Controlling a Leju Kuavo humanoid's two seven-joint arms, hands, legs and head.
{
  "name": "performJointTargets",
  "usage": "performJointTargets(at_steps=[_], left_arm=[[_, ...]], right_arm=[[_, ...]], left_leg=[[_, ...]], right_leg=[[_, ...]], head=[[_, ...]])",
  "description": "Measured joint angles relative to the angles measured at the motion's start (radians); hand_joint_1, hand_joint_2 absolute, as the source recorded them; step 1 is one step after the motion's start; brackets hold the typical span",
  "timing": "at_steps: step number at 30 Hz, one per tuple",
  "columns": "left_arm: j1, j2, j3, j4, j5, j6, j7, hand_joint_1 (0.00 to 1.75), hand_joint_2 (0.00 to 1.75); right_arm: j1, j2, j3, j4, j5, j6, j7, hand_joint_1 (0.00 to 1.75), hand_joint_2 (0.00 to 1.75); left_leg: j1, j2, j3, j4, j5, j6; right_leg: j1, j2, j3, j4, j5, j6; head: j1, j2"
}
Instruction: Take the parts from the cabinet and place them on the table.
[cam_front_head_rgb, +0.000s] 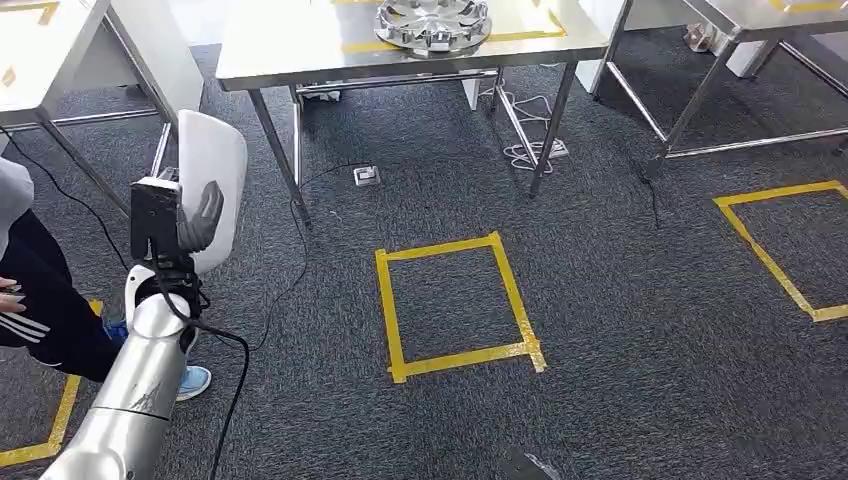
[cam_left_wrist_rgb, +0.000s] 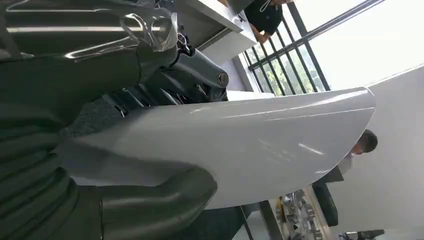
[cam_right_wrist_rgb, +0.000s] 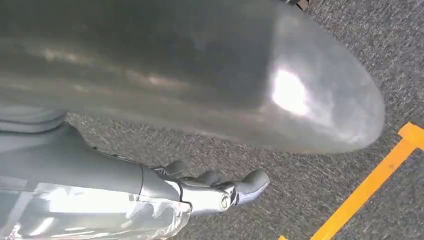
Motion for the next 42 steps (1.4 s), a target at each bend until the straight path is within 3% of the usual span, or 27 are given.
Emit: performJointTargets(at_steps=[25,26,28,29,30,31,33,34,35,36,37,38,39,40,42], left_arm=[[0.0,-0.005,0.008,-0.004,0.0,-0.011,0.003,1.75,1.75],[-0.006,-0.006,0.008,0.0,-0.003,-0.011,0.003,1.75,1.75],[-0.022,-0.006,0.008,0.004,-0.007,-0.012,0.003,1.75,1.75],[-0.029,-0.009,0.008,0.007,-0.008,-0.011,0.002,1.75,1.75],[-0.036,-0.01,0.008,0.011,-0.009,-0.011,0.0,1.75,1.75],[-0.041,-0.009,0.008,0.015,-0.009,-0.011,0.0,1.75,1.75],[-0.041,-0.009,0.008,0.027,-0.009,-0.011,0.0,1.75,1.75],[-0.041,-0.01,0.008,0.032,-0.009,-0.011,0.0,1.75,1.75],[-0.041,-0.01,0.008,0.037,-0.009,-0.011,0.0,1.75,1.75],[-0.041,-0.011,0.008,0.04,-0.009,-0.011,0.0,1.75,1.75],[-0.042,-0.012,0.008,0.042,-0.009,-0.011,0.0,1.75,1.75],[-0.043,-0.012,0.008,0.044,-0.009,-0.011,0.0,1.75,1.75],[-0.045,-0.01,0.009,0.043,-0.009,-0.011,0.0,1.75,1.75],[-0.044,-0.01,0.009,0.045,-0.009,-0.013,0.0,1.75,1.75],[-0.047,-0.007,0.009,0.047,-0.01,-0.011,-0.001,1.75,1.75]], right_arm=[[-0.011,-0.001,0.0,0.0,0.003,0.006,0.011,0.0,0.0],[-0.01,0.001,0.0,0.0,0.003,0.006,0.011,0.0,0.0],[-0.012,0.002,-0.002,0.0,0.003,0.006,0.012,0.0,0.0],[-0.01,0.0,-0.003,0.0,0.002,0.005,0.012,0.0,0.0],[-0.012,-0.001,-0.003,0.0,0.001,0.005,0.012,0.0,0.0],[-0.013,-0.001,-0.003,0.0,0.001,0.004,0.012,0.0,0.0],[-0.008,0.001,-0.003,0.0,0.0,0.004,0.012,0.0,0.0],[-0.006,0.0,-0.003,0.0,0.0,0.004,0.012,0.0,0.0],[-0.004,0.0,-0.003,0.001,0.0,0.004,0.012,0.0,0.0],[-0.005,-0.002,-0.004,0.001,0.0,0.004,0.012,0.0,0.0],[-0.006,-0.002,-0.005,0.001,-0.001,0.003,0.012,0.0,0.0],[-0.006,-0.001,-0.005,0.001,-0.001,0.003,0.012,0.0,0.0],[-0.006,0.007,-0.005,0.001,-0.001,0.003,0.012,0.0,0.0],[-0.006,0.006,-0.005,0.002,-0.003,0.002,0.013,0.0,0.0],[-0.003,0.008,-0.005,0.002,-0.003,0.002,0.014,0.0,0.0]], left_leg=[[0.0,0.0,0.0,0.0,0.0,0.0],[-0.002,0.0,-0.003,0.01,-0.003,0.004],[-0.002,0.009,0.009,-0.026,0.016,0.028],[0.007,0.018,0.023,-0.048,0.029,0.034],[0.007,0.02,0.027,-0.059,0.035,0.043],[0.007,0.025,0.026,-0.059,0.035,0.043],[0.006,0.036,0.024,-0.057,0.033,0.04],[0.007,0.038,0.023,-0.056,0.031,0.037],[0.009,0.04,0.023,-0.054,0.029,0.033],[0.012,0.041,0.024,-0.049,0.024,0.026],[0.017,0.043,0.024,-0.039,0.017,0.016],[0.019,0.046,0.021,-0.02,0.004,0.001],[0.008,0.048,0.01,-0.012,-0.004,-0.01],[0.01,0.049,0.007,0.003,-0.009,-0.014],[0.013,0.051,0.011,-0.003,-0.011,-0.017]], right_leg=[[0.001,0.0,-0.001,0.0,0.0,0.0],[-0.014,0.003,0.001,-0.011,0.008,0.011],[0.0,0.007,0.007,-0.028,0.016,0.024],[0.0,-0.024,-0.004,-0.014,0.008,0.018],[0.004,-0.048,-0.027,0.034,-0.021,0.009],[0.004,-0.057,-0.063,0.109,-0.051,0.004],[-0.003,-0.063,-0.147,0.276,-0.104,0.005],[-0.006,-0.065,-0.16,0.298,-0.104,0.012],[-0.012,-0.067,-0.143,0.267,-0.089,0.024],[-0.017,-0.07,-0.107,0.201,-0.063,0.037],[-0.022,-0.077,-0.052,0.099,-0.027,0.051],[-0.027,-0.09,-0.003,0.003,-0.012,0.059],[-0.017,-0.084,-0.001,0.029,-0.021,0.048],[-0.019,-0.075,-0.006,0.024,-0.022,0.026],[-0.015,-0.072,-0.008,0.03,-0.028,0.012]], head=[[0.0,0.0],[0.0,0.0],[-0.001,0.0],[0.002,0.0],[0.002,0.0],[0.002,0.0],[0.002,0.0],[0.002,0.0],[0.002,0.0],[0.002,0.0],[0.002,0.0],[0.003,0.0],[0.006,0.0],[0.0,0.0],[0.0,0.0]])
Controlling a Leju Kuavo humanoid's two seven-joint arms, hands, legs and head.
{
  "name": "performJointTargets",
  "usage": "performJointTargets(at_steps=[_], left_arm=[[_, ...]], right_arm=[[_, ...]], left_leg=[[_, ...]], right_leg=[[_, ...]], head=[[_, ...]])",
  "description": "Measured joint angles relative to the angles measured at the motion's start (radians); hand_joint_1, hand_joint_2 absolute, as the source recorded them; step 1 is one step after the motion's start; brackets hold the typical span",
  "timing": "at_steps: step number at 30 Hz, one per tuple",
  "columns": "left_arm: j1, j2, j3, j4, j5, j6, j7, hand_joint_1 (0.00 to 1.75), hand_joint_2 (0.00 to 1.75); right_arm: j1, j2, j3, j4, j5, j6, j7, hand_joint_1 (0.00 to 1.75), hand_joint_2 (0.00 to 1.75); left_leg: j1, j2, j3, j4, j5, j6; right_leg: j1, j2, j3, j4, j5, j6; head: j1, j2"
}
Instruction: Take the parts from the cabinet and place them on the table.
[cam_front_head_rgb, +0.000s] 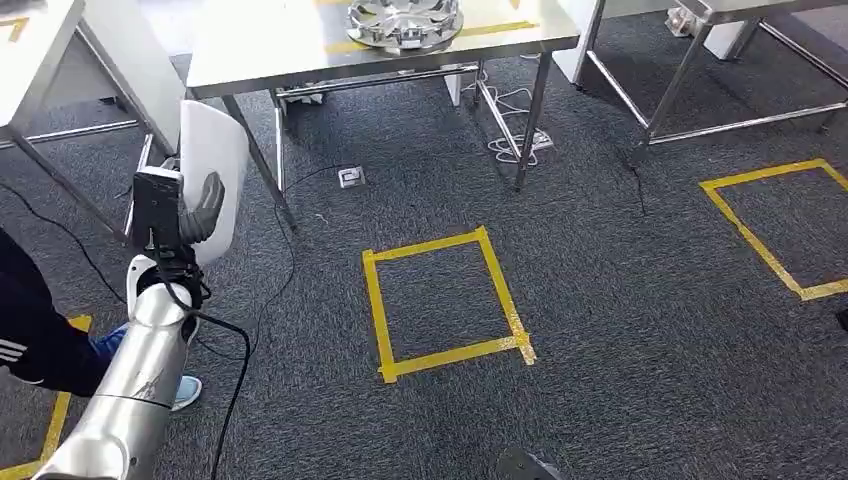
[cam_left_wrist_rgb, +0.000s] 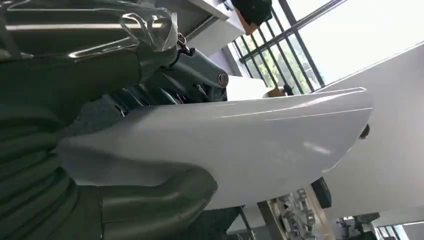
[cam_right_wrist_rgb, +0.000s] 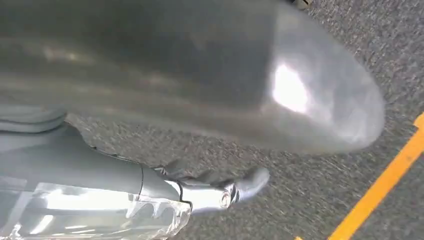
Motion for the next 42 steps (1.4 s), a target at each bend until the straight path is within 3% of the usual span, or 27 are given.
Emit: performJointTargets(at_steps=[2,3,5,7,8,9,11,12,13,16,17,19,21,22,23,24,26,27,29,31,32,33,34,36,37,39,42], left_arm=[[-0.001,0.003,0.001,0.002,0.0,-0.001,0.0,1.75,1.75],[-0.001,0.003,0.001,0.002,0.0,-0.001,0.0,1.75,1.75],[-0.001,0.004,0.002,0.005,0.0,0.0,0.0,1.75,1.75],[0.001,0.003,0.003,0.01,0.0,0.0,0.0,1.75,1.75],[0.001,0.004,0.003,0.012,0.0,0.0,0.0,1.75,1.75],[0.001,0.003,0.005,0.012,0.0,-0.001,0.0,1.75,1.75],[-0.002,0.005,0.009,0.012,0.0,0.0,-0.001,1.75,1.75],[-0.005,0.008,0.009,0.012,0.0,-0.001,-0.004,1.75,1.75],[-0.007,0.009,0.009,0.013,0.001,0.0,-0.007,1.75,1.75],[-0.01,0.014,0.01,0.014,0.01,0.0,-0.018,1.75,1.75],[-0.008,0.014,0.01,0.012,0.013,0.0,-0.02,1.75,1.75],[-0.011,0.014,0.01,0.011,0.017,0.002,-0.022,1.75,1.75],[-0.005,0.013,0.01,0.011,0.026,0.003,-0.021,1.75,1.75],[-0.001,0.013,0.01,0.011,0.03,0.005,-0.018,1.75,1.75],[0.005,0.012,0.011,0.01,0.033,0.007,-0.014,1.75,1.75],[0.012,0.01,0.014,0.003,0.036,0.011,-0.012,1.75,1.75],[0.02,0.008,0.021,-0.015,0.048,0.025,-0.006,1.75,1.75],[0.021,0.007,0.029,-0.026,0.055,0.033,-0.005,1.75,1.75],[0.025,0.006,0.046,-0.048,0.063,0.048,-0.001,1.75,1.75],[0.032,0.006,0.059,-0.065,0.066,0.056,0.001,1.75,1.75],[0.035,0.008,0.065,-0.074,0.065,0.056,0.001,1.75,1.75],[0.037,0.008,0.069,-0.081,0.065,0.056,0.001,1.75,1.75],[0.036,0.01,0.072,-0.087,0.065,0.058,0.001,1.75,1.75],[0.045,0.009,0.085,-0.09,0.076,0.069,0.001,1.75,1.75],[0.056,0.009,0.093,-0.094,0.084,0.079,0.001,1.75,1.75],[0.074,0.011,0.109,-0.109,0.096,0.09,0.001,1.75,1.75],[0.09,0.023,0.136,-0.151,0.101,0.095,0.001,1.75,1.75]], right_arm=[[0.0,0.002,0.0,0.0,0.0,0.0,0.0,0.0,0.0],[-0.001,0.002,0.0,0.0,0.0,0.0,0.0,0.0,0.0],[-0.002,0.002,0.0,0.0,-0.001,0.0,0.0,0.0,0.0],[0.001,0.002,0.0,0.0,-0.001,0.0,0.0,0.0,0.0],[0.001,0.003,0.0,0.0,-0.001,0.0,0.0,0.0,0.0],[0.001,0.003,0.0,0.0,-0.001,0.0,0.0,0.0,0.0],[-0.001,0.004,0.0,0.0,0.0,0.0,0.0,0.0,0.0],[-0.002,0.01,0.0,0.0,0.002,0.0,0.0,0.0,0.0],[-0.004,0.008,0.0,0.0,0.003,0.0,0.0,0.0,0.0],[-0.001,0.01,0.0,0.0,0.009,0.006,0.0,0.0,0.0],[-0.001,0.01,0.0,0.0,0.009,0.006,0.0,0.0,0.0],[-0.003,0.008,0.0,0.0,0.009,0.006,-0.003,0.0,0.0],[0.002,0.005,-0.002,0.0,0.008,0.006,-0.005,0.0,0.0],[0.006,0.003,-0.003,0.001,0.007,0.006,-0.006,0.0,0.0],[0.009,0.003,-0.005,0.001,0.004,0.004,-0.008,0.0,0.0],[0.012,0.002,-0.007,0.001,0.0,0.0,-0.013,0.0,0.0],[0.017,-0.001,-0.017,0.001,-0.011,-0.014,-0.023,0.0,0.0],[0.02,-0.001,-0.021,0.001,-0.018,-0.023,-0.028,0.0,0.0],[0.029,-0.001,-0.027,0.002,-0.026,-0.031,-0.037,0.0,0.0],[0.039,-0.002,-0.03,0.003,-0.028,-0.035,-0.041,0.0,0.0],[0.041,-0.001,-0.031,0.003,-0.029,-0.036,-0.041,0.0,0.0],[0.041,-0.002,-0.032,0.003,-0.03,-0.036,-0.042,0.0,0.0],[0.041,-0.002,-0.034,0.003,-0.031,-0.037,-0.042,0.0,0.0],[0.044,-0.001,-0.036,0.004,-0.032,-0.037,-0.043,0.0,0.0],[0.048,-0.001,-0.039,0.004,-0.034,-0.037,-0.046,0.0,0.0],[0.055,-0.001,-0.041,0.005,-0.038,-0.039,-0.052,0.0,0.0],[0.063,-0.001,-0.041,0.005,-0.041,-0.047,-0.058,0.0,0.0]], left_leg=[[0.01,0.0,-0.003,0.014,-0.015,-0.01],[0.011,-0.001,-0.021,0.058,-0.045,-0.013],[0.011,-0.005,-0.102,0.221,-0.121,-0.016],[0.011,-0.005,-0.17,0.338,-0.148,-0.012],[0.01,-0.005,-0.172,0.325,-0.123,-0.005],[0.006,-0.006,-0.149,0.264,-0.078,0.004],[-0.005,-0.013,-0.068,0.084,0.021,0.033],[-0.012,-0.018,-0.045,0.042,0.02,0.049],[-0.015,-0.014,-0.045,0.028,0.019,0.052],[-0.023,-0.015,-0.042,0.018,0.019,0.056],[-0.008,-0.012,-0.024,-0.01,0.033,0.055],[-0.012,-0.01,-0.015,-0.018,0.035,0.058],[-0.015,-0.01,-0.015,-0.018,0.033,0.058],[-0.015,-0.011,-0.015,-0.017,0.032,0.058],[-0.015,-0.012,-0.013,-0.017,0.029,0.056],[-0.015,-0.013,-0.011,-0.016,0.027,0.053],[-0.014,-0.014,-0.006,-0.009,0.017,0.044],[-0.015,-0.014,-0.008,-0.002,0.009,0.037],[-0.023,-0.015,-0.012,0.004,0.002,0.029],[-0.02,-0.015,-0.009,0.003,-0.001,0.023],[-0.019,-0.015,-0.009,0.007,-0.009,0.018],[-0.016,-0.015,-0.021,0.026,-0.023,0.011],[-0.013,-0.015,-0.043,0.077,-0.051,0.006],[-0.008,-0.015,-0.131,0.249,-0.121,-0.004],[-0.006,-0.015,-0.166,0.309,-0.13,-0.007],[-0.002,-0.015,-0.176,0.294,-0.089,-0.007],[-0.002,-0.015,-0.067,0.037,0.057,0.007]], right_leg=[[-0.004,0.005,0.005,-0.001,0.0,-0.014],[-0.002,0.007,0.006,-0.001,0.0,-0.021],[0.005,0.009,0.006,-0.001,-0.003,-0.024],[0.012,0.012,0.007,-0.001,-0.005,-0.027],[0.016,0.013,0.009,-0.001,-0.006,-0.029],[0.02,0.016,0.012,-0.001,-0.007,-0.031],[0.027,0.02,0.021,-0.001,-0.01,-0.033],[0.021,0.021,0.02,-0.003,-0.01,-0.033],[0.031,0.023,0.016,-0.004,-0.009,-0.033],[0.023,0.023,0.017,-0.011,-0.006,-0.019],[0.03,0.017,0.008,-0.003,-0.011,-0.018],[0.03,0.008,-0.029,0.083,-0.053,-0.026],[0.027,0.007,-0.115,0.248,-0.108,-0.028],[0.027,0.006,-0.143,0.297,-0.119,-0.022],[0.025,0.006,-0.145,0.292,-0.111,-0.014],[0.023,0.005,-0.123,0.239,-0.085,-0.003],[0.017,-0.001,-0.03,0.049,-0.007,0.017],[0.017,-0.009,-0.004,-0.014,0.002,0.01],[0.023,-0.003,0.006,-0.011,0.003,-0.009],[0.026,-0.002,0.007,-0.011,-0.002,-0.018],[0.012,-0.001,0.012,-0.016,-0.002,-0.024],[0.012,0.001,0.016,-0.016,-0.003,-0.031],[0.012,0.001,0.018,-0.016,-0.006,-0.036],[0.014,0.002,0.024,-0.015,-0.012,-0.044],[0.014,0.004,0.026,-0.015,-0.014,-0.046],[0.014,0.008,0.034,-0.015,-0.019,-0.046],[0.014,0.014,0.058,-0.017,-0.034,-0.037]], head=[[-0.001,0.0],[-0.001,0.0],[-0.001,0.0],[-0.001,0.0],[-0.001,0.0],[-0.001,0.0],[-0.001,0.0],[0.002,0.0],[0.002,0.0],[-0.002,0.0],[-0.001,0.0],[0.001,0.0],[0.001,0.0],[0.002,0.0],[0.002,0.0],[0.002,0.0],[0.002,0.0],[0.002,0.0],[0.002,0.0],[0.001,0.0],[0.001,0.0],[0.0,0.0],[-0.002,0.0],[-0.001,0.0],[-0.001,0.0],[-0.001,0.0],[-0.001,0.0]])
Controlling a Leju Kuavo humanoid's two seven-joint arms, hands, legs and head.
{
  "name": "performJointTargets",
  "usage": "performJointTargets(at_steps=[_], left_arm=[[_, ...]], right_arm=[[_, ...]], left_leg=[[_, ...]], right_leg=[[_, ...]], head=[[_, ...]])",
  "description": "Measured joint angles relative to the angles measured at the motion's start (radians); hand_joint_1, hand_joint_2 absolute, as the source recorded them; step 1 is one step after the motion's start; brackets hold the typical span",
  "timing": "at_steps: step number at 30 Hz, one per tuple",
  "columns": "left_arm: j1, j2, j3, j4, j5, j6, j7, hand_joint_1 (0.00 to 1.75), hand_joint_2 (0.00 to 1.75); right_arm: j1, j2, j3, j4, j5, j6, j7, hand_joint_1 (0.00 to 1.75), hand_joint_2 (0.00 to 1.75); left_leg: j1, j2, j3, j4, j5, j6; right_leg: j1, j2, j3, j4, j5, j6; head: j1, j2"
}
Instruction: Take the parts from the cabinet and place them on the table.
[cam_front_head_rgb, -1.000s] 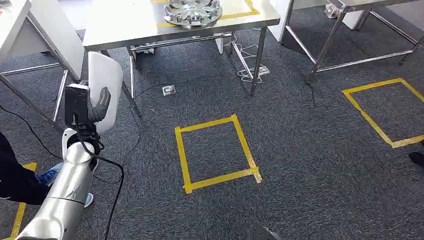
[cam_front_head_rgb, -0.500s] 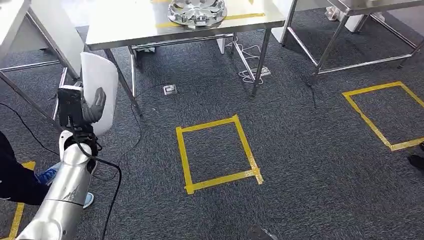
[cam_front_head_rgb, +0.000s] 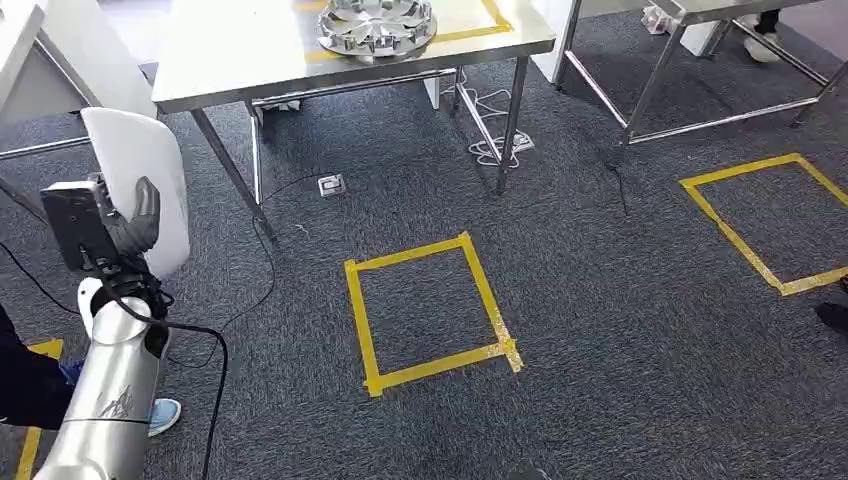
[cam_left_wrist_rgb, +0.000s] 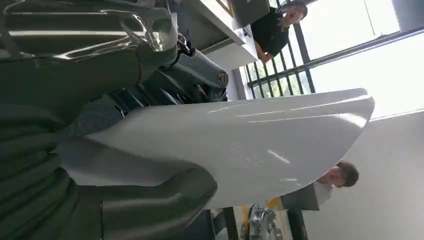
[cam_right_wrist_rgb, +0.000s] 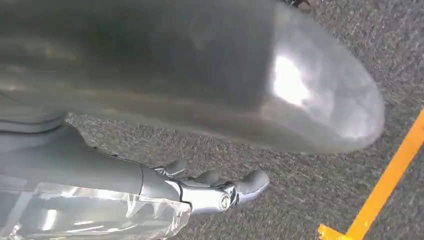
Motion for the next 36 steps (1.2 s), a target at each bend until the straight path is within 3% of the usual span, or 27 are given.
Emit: performJointTargets(at_steps=[1,2,4,5,6,7,8,10,11,12,13,15,16,17,20,21,22,24,25,26,27,28,30,31,32,33,36], left_arm=[[0.0,0.003,0.006,-0.006,0.003,0.0,0.0,1.75,1.75],[0.002,0.006,0.01,-0.013,0.004,0.0,0.0,1.75,1.75],[0.008,0.009,0.021,-0.023,0.015,-0.001,0.001,1.75,1.75],[0.009,0.011,0.027,-0.029,0.016,0.0,0.001,1.75,1.75],[0.011,0.012,0.03,-0.035,0.019,0.0,0.001,1.75,1.75],[0.007,0.013,0.033,-0.039,0.022,0.0,0.0,1.75,1.75],[0.004,0.012,0.036,-0.04,0.024,0.002,0.0,1.75,1.75],[0.007,0.012,0.041,-0.04,0.029,0.003,0.0,1.75,1.75],[0.009,0.012,0.045,-0.04,0.034,0.005,0.0,1.75,1.75],[0.01,0.012,0.05,-0.04,0.035,0.01,0.0,1.75,1.75],[0.01,0.012,0.053,-0.04,0.036,0.012,0.0,1.75,1.75],[0.01,0.013,0.057,-0.041,0.037,0.015,0.0,1.75,1.75],[0.009,0.013,0.058,-0.041,0.037,0.015,-0.001,1.75,1.75],[0.01,0.013,0.062,-0.041,0.039,0.017,-0.002,1.75,1.75],[0.01,0.014,0.066,-0.044,0.046,0.021,-0.005,1.75,1.75],[0.011,0.016,0.069,-0.048,0.046,0.021,-0.005,1.75,1.75],[0.011,0.018,0.072,-0.049,0.046,0.021,-0.006,1.75,1.75],[0.012,0.022,0.079,-0.049,0.048,0.021,-0.006,1.75,1.75],[0.016,0.022,0.08,-0.049,0.049,0.021,-0.006,1.75,1.75],[0.02,0.022,0.08,-0.049,0.049,0.021,-0.006,1.75,1.75],[0.021,0.022,0.08,-0.049,0.049,0.021,-0.006,1.75,1.75],[0.02,0.022,0.08,-0.049,0.049,0.021,-0.006,1.75,1.75],[0.018,0.024,0.081,-0.049,0.049,0.022,-0.006,1.75,1.75],[0.015,0.025,0.081,-0.048,0.049,0.023,-0.006,1.75,1.75],[0.01,0.025,0.081,-0.046,0.049,0.024,-0.007,1.75,1.75],[0.004,0.025,0.082,-0.046,0.048,0.027,-0.008,1.75,1.75],[0.0,0.031,0.086,-0.045,0.047,0.031,-0.012,1.75,1.75]], right_arm=[[0.0,0.001,0.0,0.0,0.0,0.0,0.0,0.0,0.0],[0.0,0.0,0.0,0.0,0.0,0.0,0.0,0.0,0.0],[0.002,0.002,0.0,0.0,0.0,0.0,0.001,0.0,0.0],[0.001,0.002,0.0,0.0,0.0,0.0,0.001,0.0,0.0],[0.002,0.001,0.0,0.0,-0.002,-0.001,0.001,0.0,0.0],[0.001,0.001,0.0,0.0,-0.003,-0.001,0.001,0.0,0.0],[0.001,0.001,0.0,0.0,-0.005,-0.001,0.001,0.0,0.0],[0.008,0.0,0.0,0.0,-0.011,-0.003,0.001,0.0,0.0],[0.011,0.0,0.0,0.0,-0.014,-0.005,0.0,0.0,0.0],[0.015,0.0,0.0,0.0,-0.017,-0.006,0.0,0.0,0.0],[0.016,0.0,0.0,0.0,-0.018,-0.007,0.0,0.0,0.0],[0.017,-0.002,0.0,0.0,-0.019,-0.007,-0.001,0.0,0.0],[0.016,-0.003,0.0,0.0,-0.02,-0.008,-0.001,0.0,0.0],[0.017,-0.003,0.0,0.0,-0.021,-0.008,-0.002,0.0,0.0],[0.019,-0.003,0.0,0.001,-0.023,-0.009,-0.002,0.0,0.0],[0.019,-0.001,0.0,0.001,-0.024,-0.01,-0.002,0.0,0.0],[0.019,-0.002,0.0,0.001,-0.025,-0.01,-0.002,0.0,0.0],[0.02,-0.002,0.0,0.001,-0.027,-0.011,-0.002,0.0,0.0],[0.021,-0.001,0.0,0.001,-0.028,-0.012,-0.002,0.0,0.0],[0.023,0.0,0.0,0.002,-0.029,-0.013,-0.002,0.0,0.0],[0.024,0.0,0.0,0.002,-0.03,-0.014,-0.002,0.0,0.0],[0.025,0.002,0.0,0.002,-0.032,-0.014,-0.002,0.0,0.0],[0.026,0.005,0.0,0.002,-0.038,-0.016,-0.002,0.0,0.0],[0.026,0.005,0.0,0.002,-0.039,-0.018,-0.003,0.0,0.0],[0.024,0.006,0.0,0.002,-0.041,-0.019,-0.004,0.0,0.0],[0.026,0.006,0.0,0.002,-0.043,-0.024,-0.003,0.0,0.0],[0.031,0.013,0.0,0.002,-0.051,-0.041,0.003,0.0,0.0]], left_leg=[[-0.007,0.0,0.012,-0.007,-0.019,0.003],[-0.012,0.0,0.022,-0.023,-0.022,0.01],[-0.014,-0.001,0.02,-0.024,-0.028,0.016],[-0.012,-0.001,0.027,-0.036,-0.025,0.02],[-0.003,0.002,0.039,-0.048,-0.02,0.027],[-0.004,0.001,0.044,-0.051,-0.021,0.034],[-0.005,0.001,0.045,-0.051,-0.022,0.036],[-0.01,-0.001,0.047,-0.051,-0.027,0.042],[-0.012,-0.002,0.048,-0.051,-0.028,0.042],[-0.013,-0.003,0.051,-0.051,-0.031,0.042],[-0.013,-0.005,0.056,-0.05,-0.034,0.04],[-0.014,-0.005,0.069,-0.05,-0.044,0.034],[-0.019,-0.005,0.069,-0.047,-0.049,0.029],[-0.023,-0.006,0.069,-0.044,-0.054,0.025],[-0.019,-0.005,0.07,-0.044,-0.06,0.015],[-0.015,-0.005,0.062,-0.035,-0.07,0.007],[-0.014,-0.004,0.051,-0.004,-0.089,0.0],[-0.007,-0.004,-0.026,0.153,-0.161,-0.012],[-0.005,-0.004,-0.07,0.229,-0.184,-0.017],[-0.002,-0.004,-0.102,0.275,-0.185,-0.02],[0.001,-0.002,-0.109,0.269,-0.162,-0.021],[0.003,0.0,-0.093,0.219,-0.12,-0.022],[0.006,0.0,-0.012,0.038,-0.012,-0.017],[0.005,-0.001,0.016,-0.017,-0.001,-0.013],[-0.005,-0.001,0.026,-0.03,-0.01,-0.008],[-0.007,0.001,0.027,-0.035,-0.022,0.001],[-0.007,0.0,0.036,-0.048,-0.022,0.015]], right_leg=[[0.007,0.0,0.001,-0.001,-0.002,0.003],[0.007,0.0,-0.002,0.0,-0.003,0.007],[0.006,-0.002,-0.003,-0.005,-0.002,0.016],[0.009,-0.003,0.002,-0.01,-0.003,0.025],[0.007,-0.008,-0.006,0.004,-0.011,0.026],[0.008,-0.01,-0.025,0.045,-0.03,0.021],[0.007,-0.01,-0.063,0.117,-0.056,0.016],[0.007,-0.01,-0.164,0.294,-0.108,0.013],[0.007,-0.01,-0.188,0.326,-0.109,0.017],[0.007,-0.01,-0.188,0.308,-0.09,0.024],[0.007,-0.011,-0.164,0.246,-0.057,0.033],[0.009,-0.013,-0.071,0.043,0.028,0.043],[0.012,-0.016,-0.048,-0.008,0.04,0.033],[0.013,-0.015,-0.04,-0.011,0.044,0.024],[0.018,-0.014,-0.04,-0.011,0.04,0.011],[0.003,-0.013,-0.035,-0.015,0.041,0.006],[0.004,-0.011,-0.032,-0.015,0.037,0.0],[0.004,-0.01,-0.026,-0.015,0.033,-0.006],[0.004,-0.01,-0.024,-0.014,0.031,-0.008],[0.004,-0.009,-0.021,-0.014,0.027,-0.011],[0.004,-0.008,-0.016,-0.014,0.023,-0.011],[0.003,-0.007,-0.008,-0.014,0.017,-0.008],[0.002,-0.005,0.013,-0.014,0.006,-0.002],[0.002,-0.005,0.017,-0.017,0.001,0.002],[0.013,-0.005,0.014,-0.014,-0.001,0.007],[0.009,-0.005,0.008,-0.015,0.001,0.013],[0.012,-0.007,0.014,-0.02,-0.006,0.03]], head=[[0.003,0.0],[0.0,0.0],[0.0,0.0],[-0.002,0.0],[0.0,0.0],[0.0,0.0],[0.001,0.0],[0.002,0.0],[0.001,0.0],[0.001,0.0],[0.001,0.0],[0.002,0.0],[0.002,0.0],[-0.001,0.0],[0.001,0.0],[0.0,0.0],[-0.001,0.0],[-0.001,0.0],[-0.001,0.0],[-0.001,0.0],[-0.001,0.0],[-0.001,0.0],[-0.001,0.0],[0.0,0.0],[0.001,0.0],[-0.003,0.0],[-0.002,0.0]])
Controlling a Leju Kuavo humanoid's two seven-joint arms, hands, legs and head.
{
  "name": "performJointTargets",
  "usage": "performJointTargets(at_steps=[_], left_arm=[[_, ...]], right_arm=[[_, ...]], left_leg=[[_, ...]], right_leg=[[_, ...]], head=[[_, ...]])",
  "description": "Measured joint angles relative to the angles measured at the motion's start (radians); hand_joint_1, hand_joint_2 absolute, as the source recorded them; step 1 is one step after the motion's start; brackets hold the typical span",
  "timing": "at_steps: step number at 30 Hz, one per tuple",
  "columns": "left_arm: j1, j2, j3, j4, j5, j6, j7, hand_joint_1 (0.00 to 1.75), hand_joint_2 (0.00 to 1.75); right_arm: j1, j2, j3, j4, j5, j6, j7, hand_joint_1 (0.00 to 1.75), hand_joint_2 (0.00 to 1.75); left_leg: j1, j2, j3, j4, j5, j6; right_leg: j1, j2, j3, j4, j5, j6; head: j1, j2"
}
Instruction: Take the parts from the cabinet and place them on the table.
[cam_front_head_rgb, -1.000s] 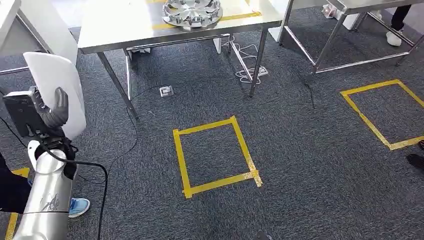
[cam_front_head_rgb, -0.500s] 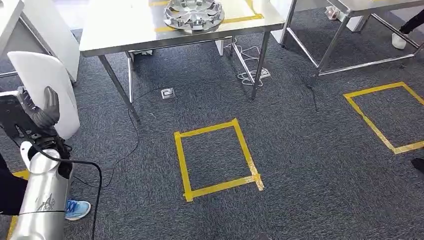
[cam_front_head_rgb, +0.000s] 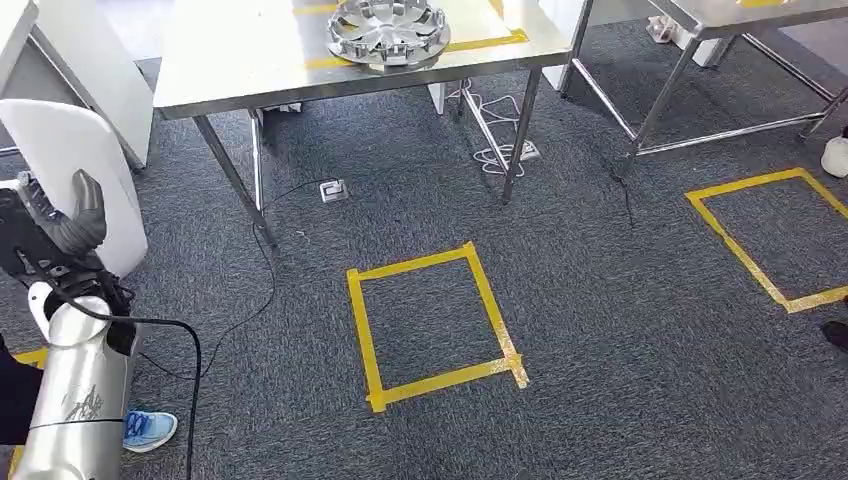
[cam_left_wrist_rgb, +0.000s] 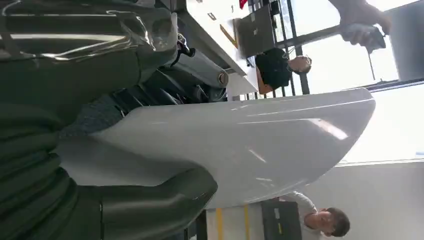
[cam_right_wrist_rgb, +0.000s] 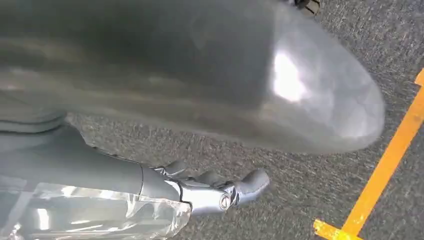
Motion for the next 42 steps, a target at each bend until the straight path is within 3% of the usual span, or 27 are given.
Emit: performJointTargets(at_steps=[2,4,5,6,7,9,10,11,14,16,17,19,20,21,22,25,28,30,31,32,35,36,37,38,40,41,42], left_arm=[[-0.009,0.0,0.003,0.001,-0.001,0.0,-0.003,1.75,1.75],[-0.011,-0.002,0.003,0.005,-0.001,0.0,-0.003,1.75,1.75],[-0.011,-0.003,0.005,0.008,-0.001,0.0,-0.004,1.75,1.75],[-0.009,-0.004,0.005,0.011,-0.001,0.0,-0.004,1.75,1.75],[-0.009,-0.005,0.006,0.013,-0.001,0.0,-0.005,1.75,1.75],[-0.014,-0.005,0.007,0.018,-0.001,-0.002,-0.01,1.75,1.75],[-0.016,-0.006,0.008,0.021,-0.001,-0.006,-0.013,1.75,1.75],[-0.02,-0.006,0.008,0.026,-0.001,-0.008,-0.016,1.75,1.75],[-0.023,-0.006,0.009,0.034,-0.001,-0.01,-0.022,1.75,1.75],[-0.024,-0.003,0.01,0.035,-0.001,-0.011,-0.026,1.75,1.75],[-0.027,0.0,0.01,0.037,-0.001,-0.012,-0.03,1.75,1.75],[-0.024,0.002,0.014,0.044,-0.001,-0.012,-0.035,1.75,1.75],[-0.017,0.002,0.016,0.047,0.0,-0.012,-0.035,1.75,1.75],[-0.01,0.002,0.018,0.05,0.002,-0.014,-0.036,1.75,1.75],[-0.005,0.003,0.019,0.05,0.005,-0.016,-0.036,1.75,1.75],[-0.003,0.015,0.02,0.05,0.005,-0.02,-0.038,1.75,1.75],[-0.005,0.016,0.021,0.051,0.008,-0.021,-0.038,1.75,1.75],[-0.003,0.022,0.02,0.049,0.008,-0.023,-0.038,1.75,1.75],[-0.002,0.026,0.021,0.046,0.008,-0.023,-0.038,1.75,1.75],[-0.008,0.029,0.021,0.043,0.002,-0.028,-0.036,1.75,1.75],[-0.018,0.031,0.019,0.043,-0.016,-0.04,-0.023,1.75,1.75],[-0.017,0.031,0.017,0.043,-0.026,-0.043,-0.016,1.75,1.75],[-0.017,0.031,0.013,0.043,-0.035,-0.05,-0.01,1.75,1.75],[-0.02,0.031,0.009,0.043,-0.044,-0.053,-0.006,1.75,1.75],[-0.026,0.031,0.0,0.043,-0.055,-0.061,-0.003,1.75,1.75],[-0.029,0.031,-0.007,0.043,-0.06,-0.065,-0.002,1.75,1.75],[-0.032,0.031,-0.012,0.043,-0.065,-0.071,0.001,1.75,1.75]], right_arm=[[0.002,0.004,0.0,0.0,-0.002,-0.005,0.001,0.0,0.0],[0.004,0.006,0.0,0.0,-0.003,-0.005,0.002,0.0,0.0],[0.007,0.007,0.0,0.001,-0.003,-0.005,0.002,0.0,0.0],[0.009,0.008,0.0,0.001,-0.004,-0.005,0.002,0.0,0.0],[0.011,0.008,0.0,0.002,-0.005,-0.005,0.003,0.0,0.0],[0.012,0.007,0.0,0.002,-0.011,-0.004,0.002,0.0,0.0],[0.013,0.007,0.0,0.003,-0.014,-0.005,0.0,0.0,0.0],[0.013,0.005,0.0,0.004,-0.019,-0.008,-0.002,0.0,0.0],[0.015,0.01,0.0,0.005,-0.024,-0.023,-0.003,0.0,0.0],[0.015,0.014,0.0,0.006,-0.024,-0.026,-0.004,0.0,0.0],[0.014,0.015,0.0,0.008,-0.023,-0.029,-0.005,0.0,0.0],[0.012,0.018,0.001,0.008,-0.019,-0.019,-0.006,0.0,0.0],[0.011,0.018,0.002,0.008,-0.017,-0.008,-0.002,0.0,0.0],[0.011,0.017,0.004,0.008,-0.013,0.0,0.002,0.0,0.0],[0.01,0.017,0.007,0.008,-0.011,0.004,0.008,0.0,0.0],[0.003,0.015,0.016,0.008,-0.01,0.01,0.019,0.0,0.0],[-0.006,0.01,0.021,0.008,-0.01,0.01,0.021,0.0,0.0],[-0.007,0.01,0.026,0.007,-0.01,0.005,0.021,0.0,0.0],[-0.008,0.006,0.027,0.006,-0.007,0.004,0.022,0.0,0.0],[-0.012,0.006,0.029,0.004,-0.004,0.005,0.022,0.0,0.0],[-0.019,0.005,0.042,0.003,-0.002,0.018,0.029,0.0,0.0],[-0.018,0.005,0.046,0.003,0.0,0.021,0.032,0.0,0.0],[-0.019,0.005,0.05,0.002,0.002,0.022,0.037,0.0,0.0],[-0.02,0.005,0.053,0.002,0.004,0.022,0.039,0.0,0.0],[-0.025,0.002,0.058,0.002,0.01,0.027,0.041,0.0,0.0],[-0.028,-0.001,0.062,0.002,0.013,0.036,0.041,0.0,0.0],[-0.031,-0.006,0.068,0.002,0.014,0.043,0.041,0.0,0.0]], left_leg=[[0.006,0.004,0.019,-0.012,-0.002,0.017],[0.001,0.003,0.023,-0.012,-0.009,0.024],[-0.002,0.001,0.025,-0.011,-0.012,0.026],[-0.004,-0.001,0.028,-0.011,-0.016,0.027],[-0.005,-0.003,0.035,-0.011,-0.021,0.026],[-0.008,-0.005,0.056,-0.011,-0.036,0.022],[-0.009,-0.005,0.064,-0.011,-0.044,0.02],[-0.02,-0.006,0.066,-0.007,-0.053,0.012],[-0.013,-0.005,0.069,-0.011,-0.062,-0.001],[-0.007,-0.004,0.06,0.009,-0.08,-0.015],[-0.005,-0.004,0.038,0.056,-0.103,-0.021],[-0.001,-0.004,-0.056,0.23,-0.174,-0.029],[0.0,-0.004,-0.105,0.305,-0.191,-0.033],[0.003,-0.004,-0.132,0.333,-0.181,-0.035],[0.007,-0.003,-0.134,0.309,-0.14,-0.038],[0.014,0.001,-0.042,0.043,0.047,-0.037],[-0.001,0.0,-0.014,0.004,0.011,-0.016],[0.0,-0.002,-0.011,-0.002,0.007,-0.004],[0.011,0.0,0.003,-0.013,0.008,0.003],[0.008,0.0,0.012,-0.018,0.004,0.011],[0.004,0.0,0.022,-0.017,-0.009,0.023],[0.003,-0.002,0.026,-0.017,-0.014,0.024],[0.002,-0.004,0.034,-0.017,-0.019,0.024],[0.002,-0.006,0.042,-0.016,-0.026,0.022],[0.002,-0.007,0.065,-0.017,-0.042,0.017],[-0.001,-0.008,0.07,-0.016,-0.05,0.013],[-0.01,-0.011,0.073,-0.01,-0.062,0.006]], right_leg=[[-0.003,-0.004,-0.043,0.087,-0.033,-0.007],[-0.003,-0.004,-0.15,0.267,-0.088,-0.014],[-0.003,-0.004,-0.196,0.333,-0.099,-0.012],[-0.003,-0.004,-0.214,0.345,-0.09,-0.007],[-0.003,-0.004,-0.206,0.307,-0.063,0.001],[-0.001,-0.006,-0.119,0.103,0.039,0.014],[0.001,-0.008,-0.083,0.022,0.071,0.011],[0.007,-0.008,-0.064,0.003,0.071,-0.003],[0.012,-0.006,-0.065,0.004,0.063,-0.022],[-0.003,-0.002,-0.053,-0.008,0.061,-0.031],[-0.003,-0.001,-0.049,-0.008,0.056,-0.04],[-0.002,-0.001,-0.04,-0.007,0.047,-0.05],[-0.002,0.001,-0.035,-0.007,0.042,-0.051],[-0.002,0.002,-0.027,-0.007,0.035,-0.049],[-0.003,0.005,-0.016,-0.006,0.027,-0.047],[-0.002,0.007,0.025,-0.008,-0.001,-0.037],[0.005,0.007,0.019,-0.007,-0.009,-0.023],[0.008,0.004,0.025,-0.014,-0.013,-0.012],[0.005,0.0,0.019,-0.006,-0.023,-0.008],[0.007,-0.002,-0.001,0.04,-0.037,-0.009],[0.004,-0.004,-0.158,0.3,-0.109,-0.015],[0.004,-0.004,-0.194,0.343,-0.109,-0.011],[0.004,-0.004,-0.204,0.331,-0.087,-0.003],[0.004,-0.004,-0.189,0.273,-0.046,0.007],[0.006,-0.005,-0.116,0.078,0.058,0.017],[0.01,-0.009,-0.088,0.0,0.09,0.009],[0.011,-0.008,-0.075,-0.009,0.087,-0.007]], head=[[0.004,0.0],[0.004,0.0],[0.005,0.0],[0.004,0.0],[0.004,0.0],[0.004,0.0],[0.005,0.0],[0.004,0.0],[0.004,0.0],[0.003,0.0],[0.002,0.0],[0.002,0.0],[0.002,0.0],[0.002,0.0],[0.002,0.0],[0.002,0.0],[0.0,0.0],[0.002,0.0],[0.002,0.0],[0.005,0.0],[0.005,0.0],[0.005,0.0],[0.005,0.0],[0.005,0.0],[0.005,0.0],[0.006,0.0],[0.004,0.0]])
